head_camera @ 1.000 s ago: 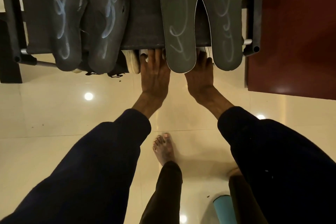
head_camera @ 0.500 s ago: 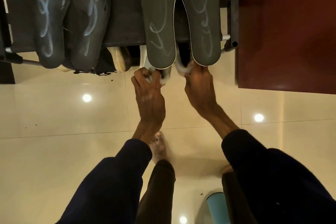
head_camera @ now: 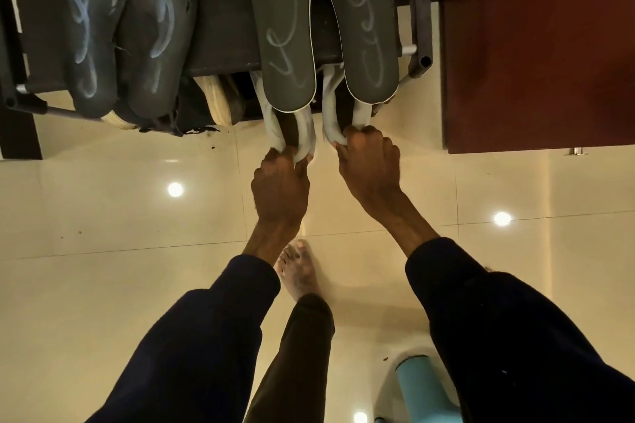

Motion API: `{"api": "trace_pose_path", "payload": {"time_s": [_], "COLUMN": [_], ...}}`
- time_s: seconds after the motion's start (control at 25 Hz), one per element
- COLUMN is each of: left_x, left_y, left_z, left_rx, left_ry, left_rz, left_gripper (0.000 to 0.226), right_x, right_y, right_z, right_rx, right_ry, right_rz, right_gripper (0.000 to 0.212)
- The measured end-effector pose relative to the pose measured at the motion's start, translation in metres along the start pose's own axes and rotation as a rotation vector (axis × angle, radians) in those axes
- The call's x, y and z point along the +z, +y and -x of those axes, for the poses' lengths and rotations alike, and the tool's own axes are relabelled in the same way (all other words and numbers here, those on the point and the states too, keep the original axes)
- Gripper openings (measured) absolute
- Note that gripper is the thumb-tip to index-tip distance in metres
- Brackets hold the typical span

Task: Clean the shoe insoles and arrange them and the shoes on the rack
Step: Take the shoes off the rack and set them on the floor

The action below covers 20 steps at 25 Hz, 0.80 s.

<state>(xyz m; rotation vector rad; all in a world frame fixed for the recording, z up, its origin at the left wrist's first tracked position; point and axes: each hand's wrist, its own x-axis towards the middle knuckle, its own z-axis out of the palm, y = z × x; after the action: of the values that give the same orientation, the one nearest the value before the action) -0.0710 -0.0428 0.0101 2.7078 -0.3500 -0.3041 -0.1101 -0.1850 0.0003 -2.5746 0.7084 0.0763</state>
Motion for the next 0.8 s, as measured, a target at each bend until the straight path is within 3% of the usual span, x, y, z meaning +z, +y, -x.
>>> {"api": "trace_pose_path", "payload": {"time_s": [0.32,0.52,0.68,0.8], "left_x": [0.005,0.05,0.101,0.147], "left_y": [0.012,0.028,0.049,0.03], "left_z": [0.12,0.23,0.267,0.283], "left_rx": [0.063,-0.079,0.142,0.183], "left_ry": [-0.034,-0.222,-0.342,-0.395], "left_rz": [0.038,-0.18,-0.232,-0.259], "left_gripper": [0.018,0.023,0.009,0.017], "right_x": [-0.013,-0.021,0.007,0.036], "right_y": [0.067,0.129,0.184,0.206], "right_z": [0.145,0.237,0.274,0.302], "right_rx": [-0.145,-0.071,0.083,0.172], "right_ry": [-0.059,-0.131,-0.17,-0.152], "right_rz": [-0.13,-0.134,-0.1,-0.109], "right_gripper": [0.011,0.009,0.008,0.006]}}
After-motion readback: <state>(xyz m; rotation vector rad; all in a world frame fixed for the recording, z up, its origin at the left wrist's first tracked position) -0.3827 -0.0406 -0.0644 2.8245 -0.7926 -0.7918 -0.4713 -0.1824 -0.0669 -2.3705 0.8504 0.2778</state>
